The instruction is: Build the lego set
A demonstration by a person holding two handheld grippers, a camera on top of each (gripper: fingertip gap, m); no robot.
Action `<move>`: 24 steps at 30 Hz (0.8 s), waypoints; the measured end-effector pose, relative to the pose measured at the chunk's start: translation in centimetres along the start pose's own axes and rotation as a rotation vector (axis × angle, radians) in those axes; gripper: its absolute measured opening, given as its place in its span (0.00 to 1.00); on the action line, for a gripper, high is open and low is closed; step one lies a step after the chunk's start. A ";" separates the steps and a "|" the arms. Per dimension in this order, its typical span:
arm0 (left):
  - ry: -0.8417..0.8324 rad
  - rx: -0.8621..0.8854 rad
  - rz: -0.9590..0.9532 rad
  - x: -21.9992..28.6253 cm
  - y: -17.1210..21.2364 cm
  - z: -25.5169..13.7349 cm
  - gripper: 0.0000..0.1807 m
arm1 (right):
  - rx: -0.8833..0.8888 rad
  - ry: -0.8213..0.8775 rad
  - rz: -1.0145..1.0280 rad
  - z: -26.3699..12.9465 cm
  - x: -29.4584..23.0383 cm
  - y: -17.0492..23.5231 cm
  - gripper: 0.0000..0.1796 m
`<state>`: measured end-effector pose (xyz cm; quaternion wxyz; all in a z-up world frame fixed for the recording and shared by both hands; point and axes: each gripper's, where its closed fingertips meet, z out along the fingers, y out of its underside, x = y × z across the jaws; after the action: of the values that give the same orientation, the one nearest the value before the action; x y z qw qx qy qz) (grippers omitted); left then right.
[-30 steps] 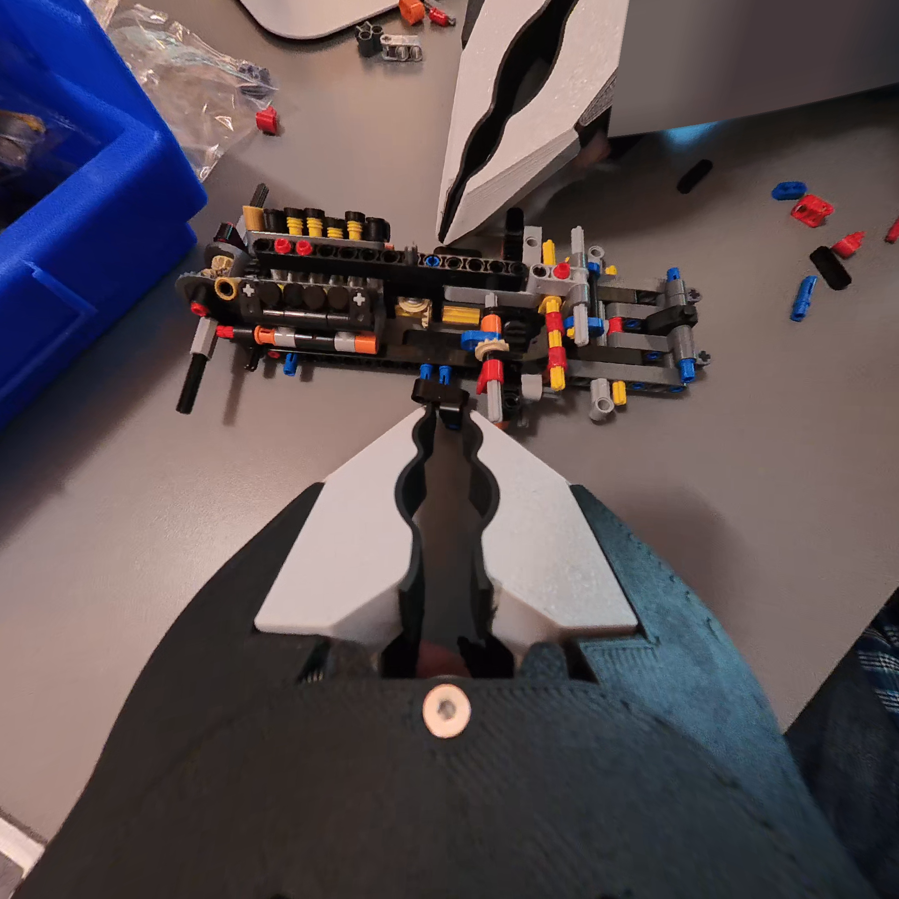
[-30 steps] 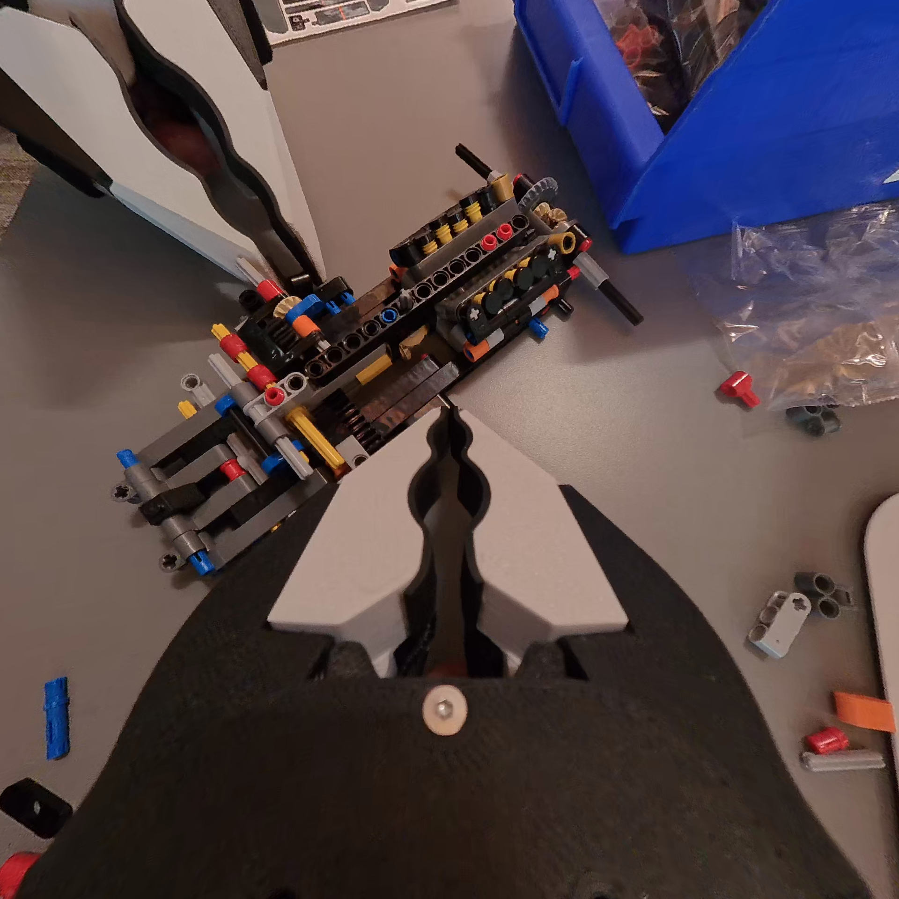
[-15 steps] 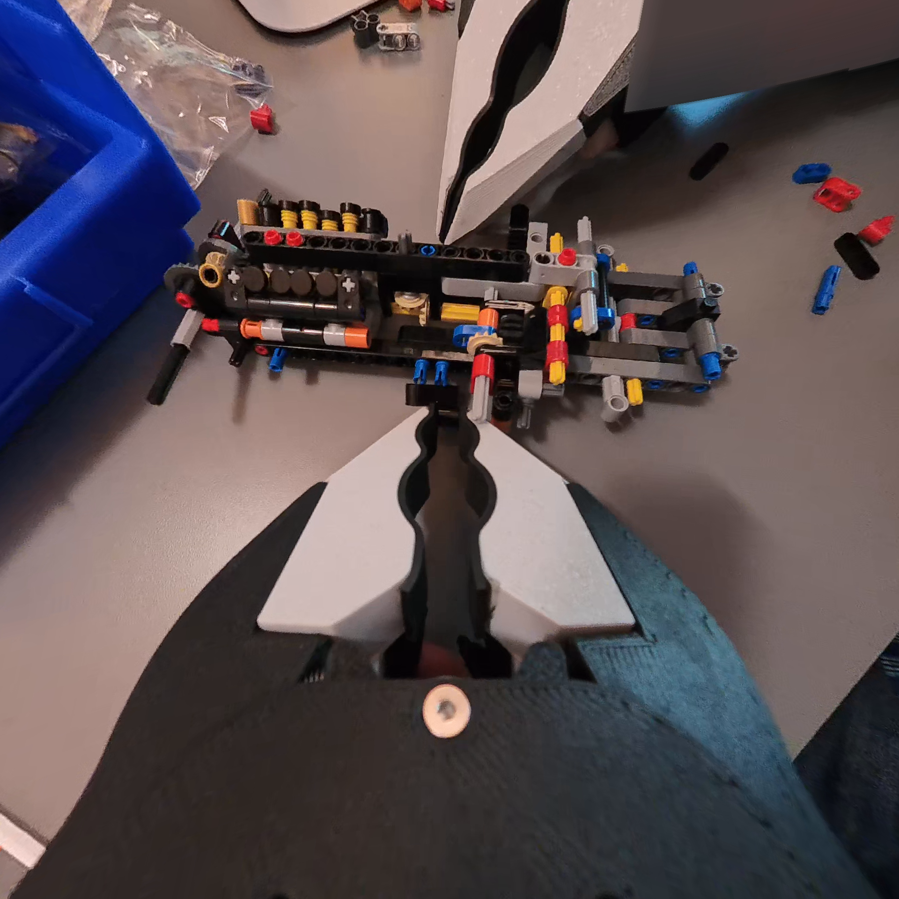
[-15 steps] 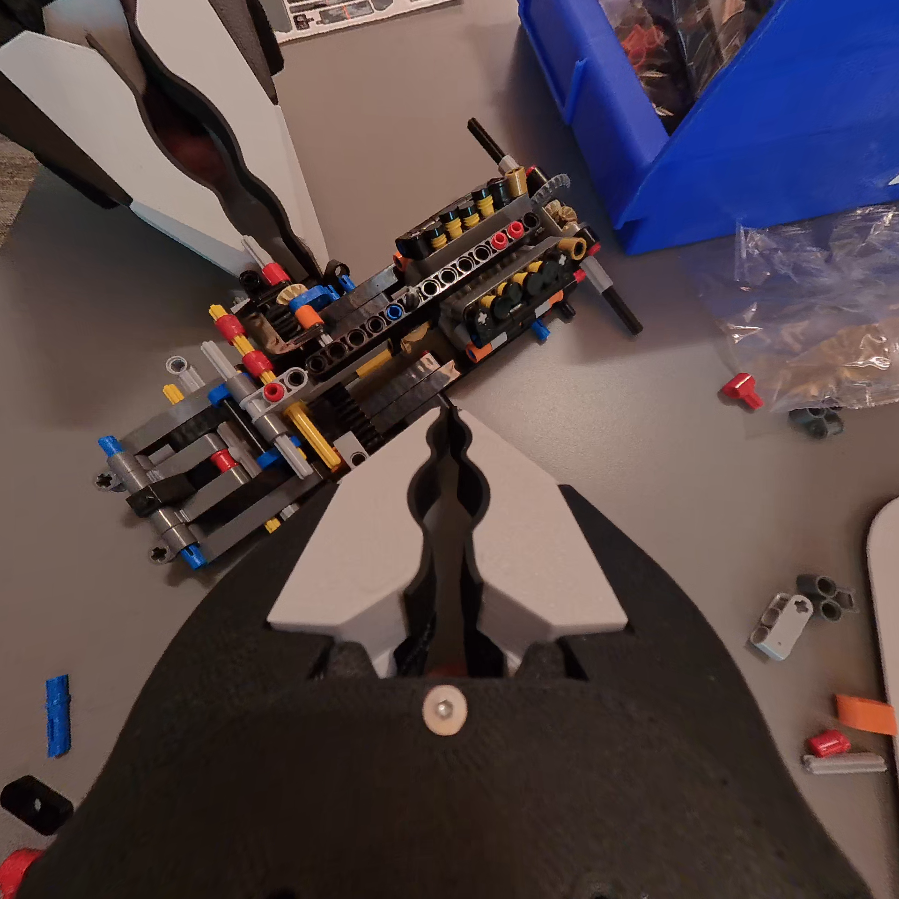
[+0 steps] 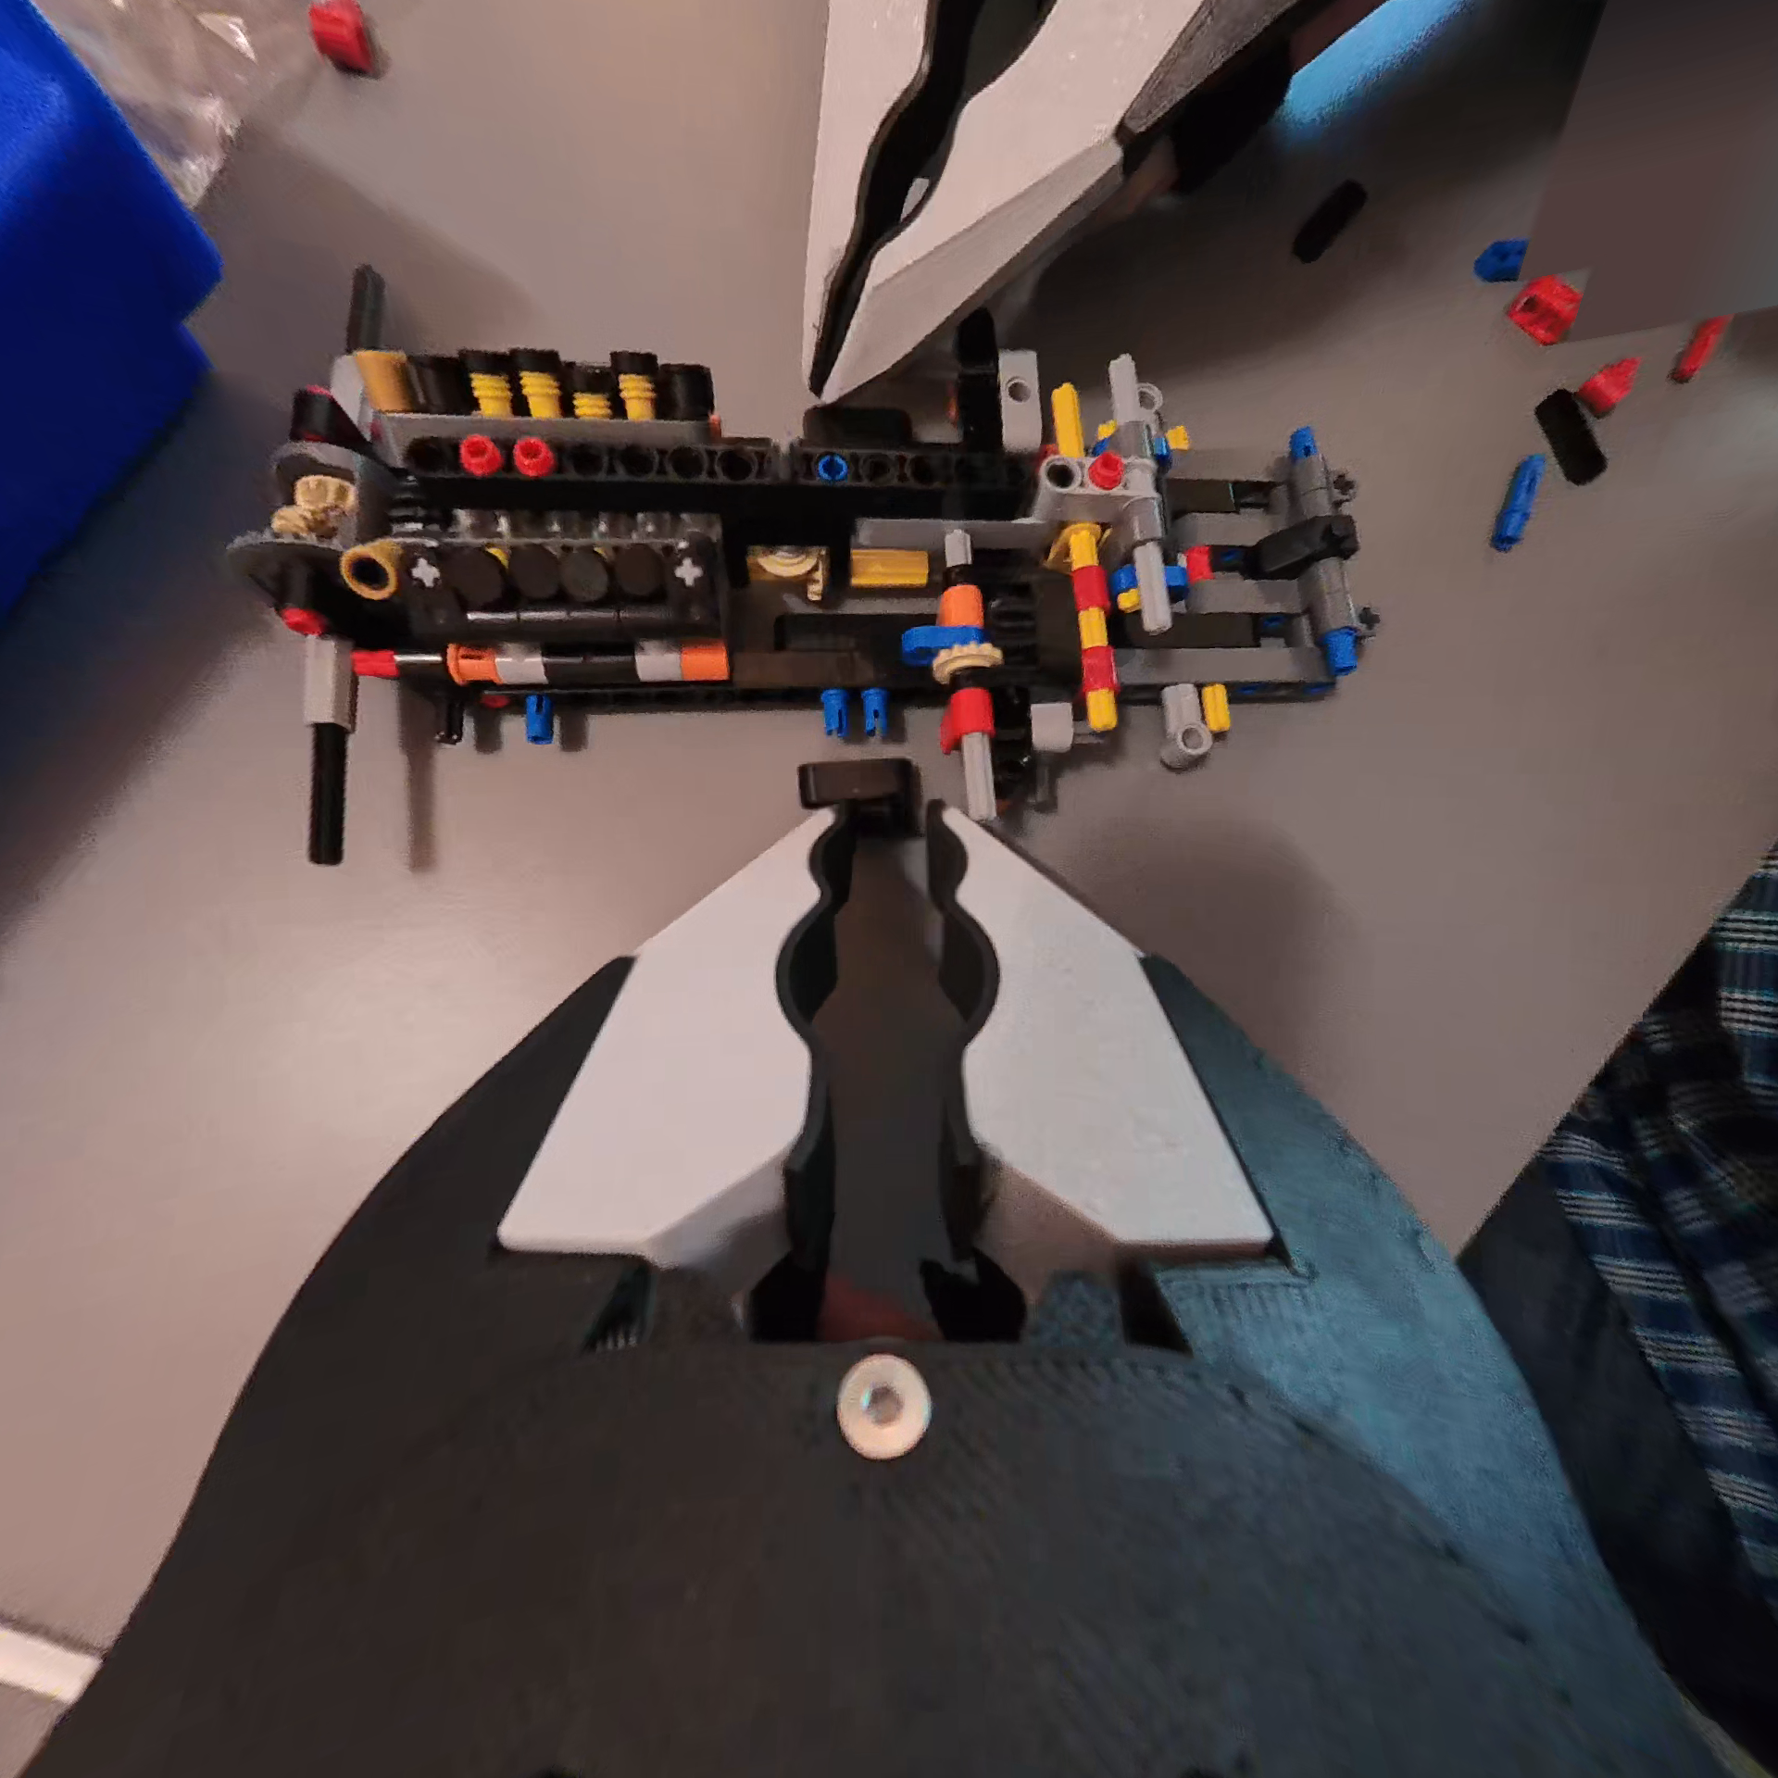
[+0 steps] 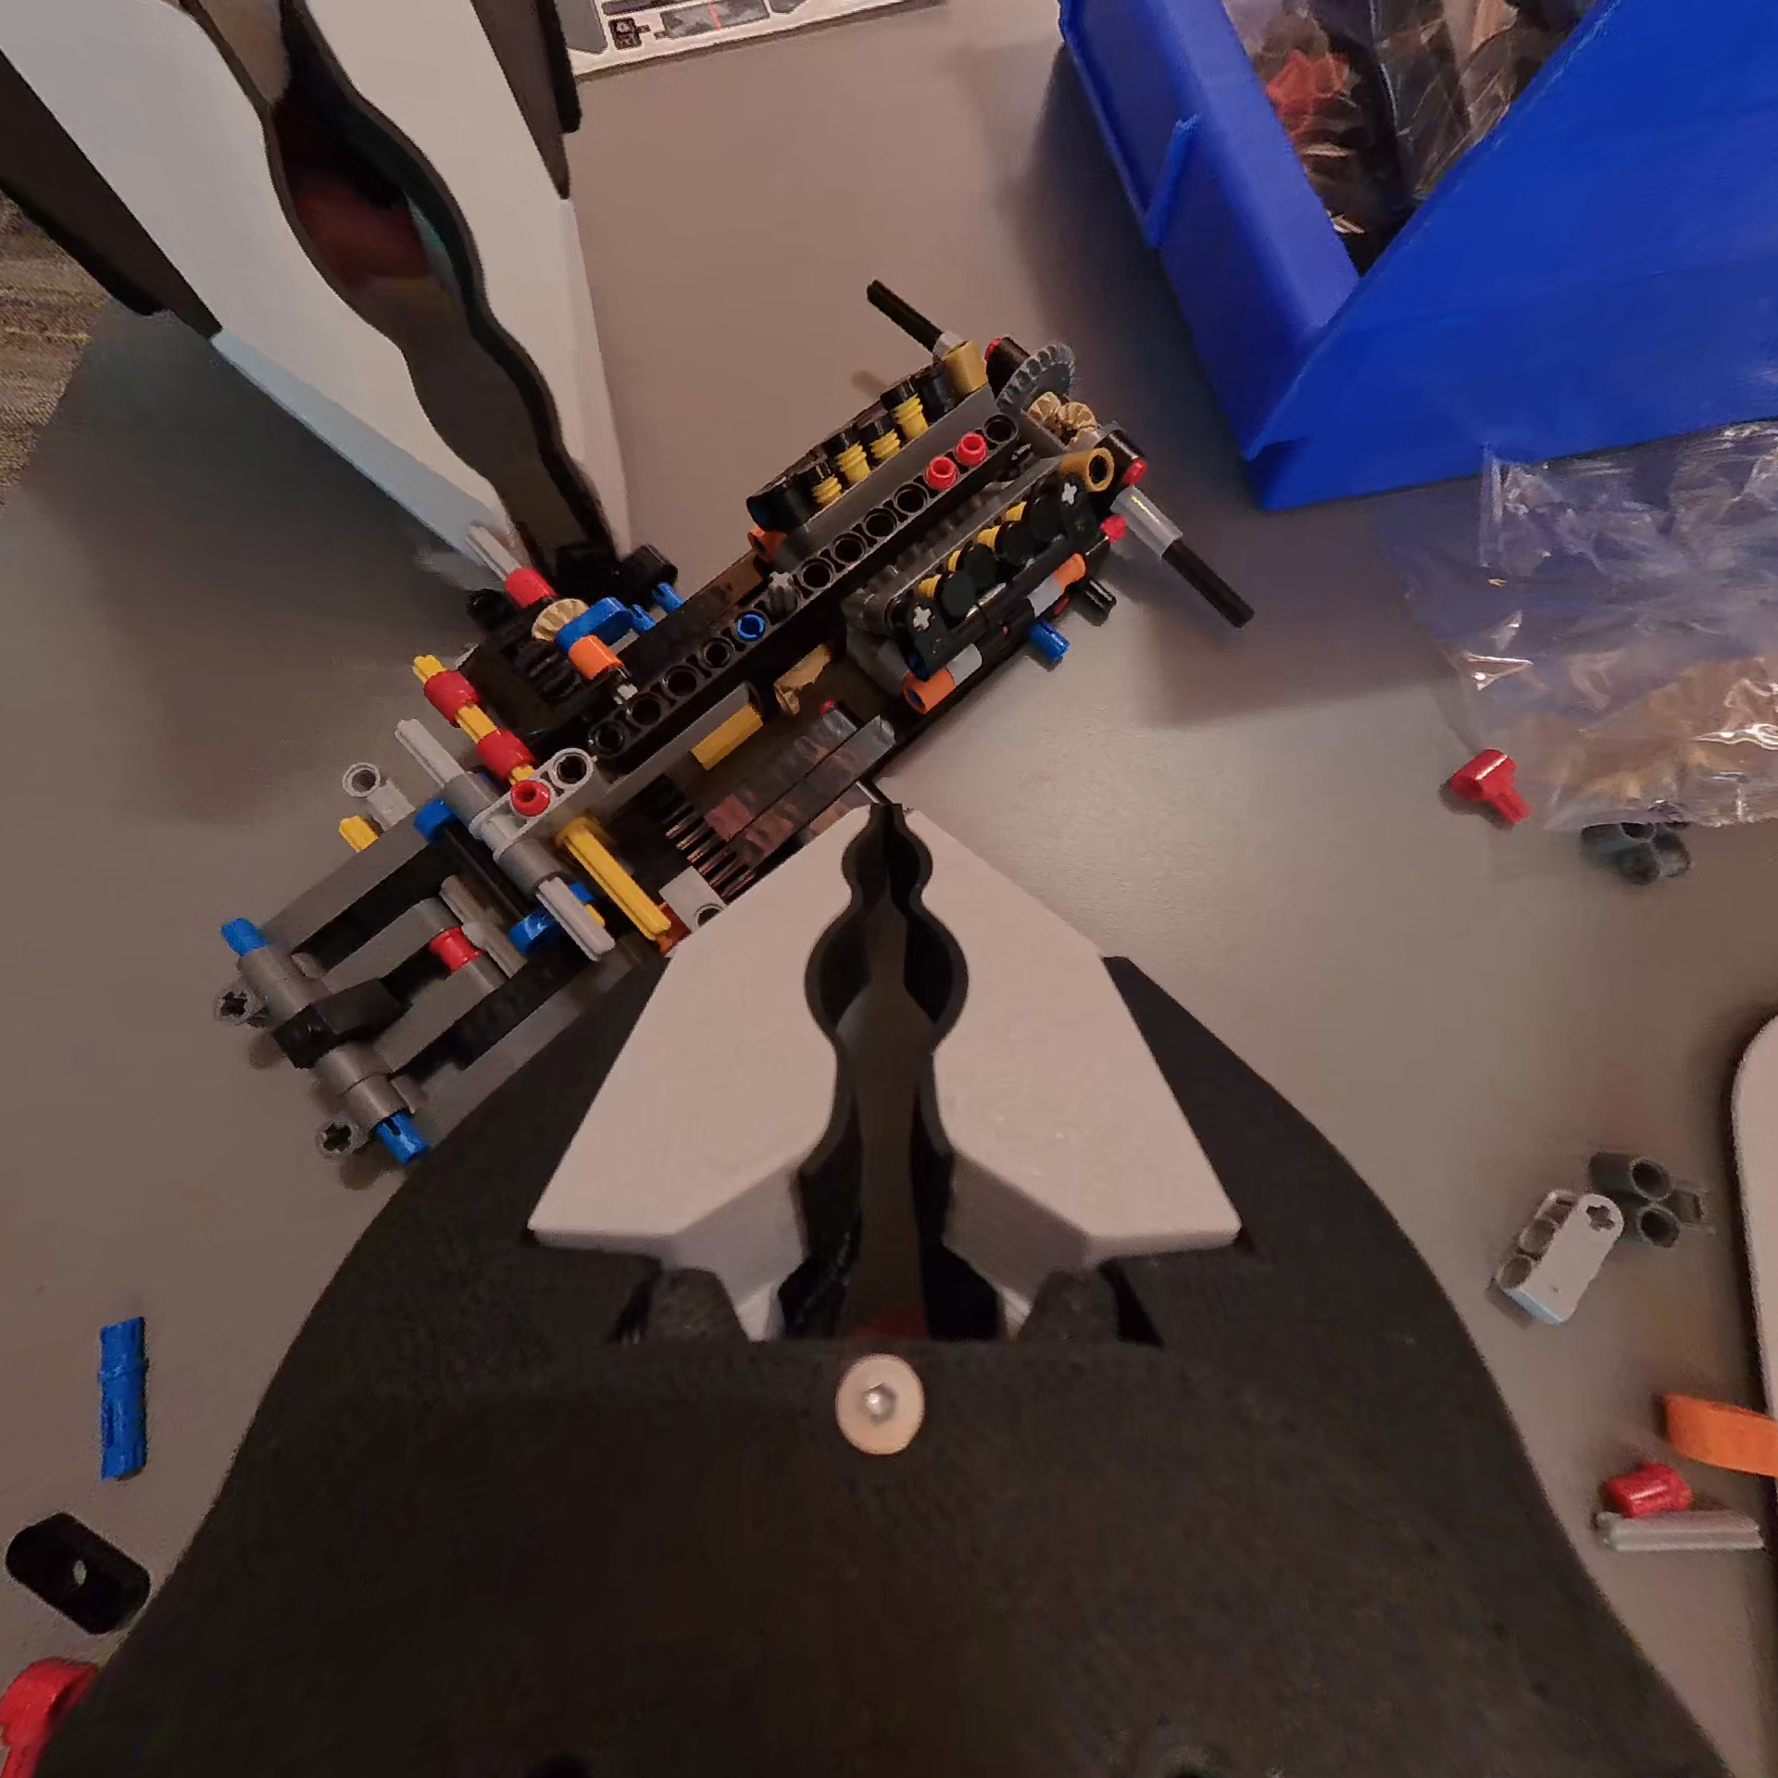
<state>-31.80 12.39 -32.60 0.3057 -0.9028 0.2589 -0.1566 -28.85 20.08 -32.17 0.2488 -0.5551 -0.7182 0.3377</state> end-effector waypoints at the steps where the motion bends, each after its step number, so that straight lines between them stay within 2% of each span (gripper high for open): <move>1: 0.026 0.006 -0.026 0.1 -0.1 0.0 0.10 | -0.001 -0.002 -0.002 0.0 0.0 0.0 0.00; 2: 0.019 0.017 -0.042 -0.2 -0.3 -0.1 0.14 | -0.003 -0.003 -0.005 0.0 -0.1 0.0 0.00; 7: -0.038 0.029 -0.004 -0.3 0.3 -0.6 0.18 | -0.004 -0.009 -0.004 0.0 -0.1 0.1 0.00; 11: -0.121 0.057 0.066 -1.0 0.4 -0.4 0.14 | -0.005 -0.011 -0.003 0.0 -0.2 0.1 0.00; 17: -0.122 0.095 0.107 -0.9 -0.5 -0.3 0.18 | -0.005 -0.016 -0.003 0.0 -0.2 0.1 0.00; 21: -0.153 0.108 0.136 -1.0 -0.8 0.0 0.08 | -0.005 -0.020 -0.003 0.0 -0.2 0.1 0.00; 24: -0.167 0.119 0.142 -0.9 -1.0 0.1 0.06 | -0.005 -0.021 -0.003 0.0 -0.3 0.1 0.00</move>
<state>-32.16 13.64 -32.18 0.3894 -0.8724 0.2861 -0.0739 -28.74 19.84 -32.23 0.2404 -0.5510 -0.7226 0.3413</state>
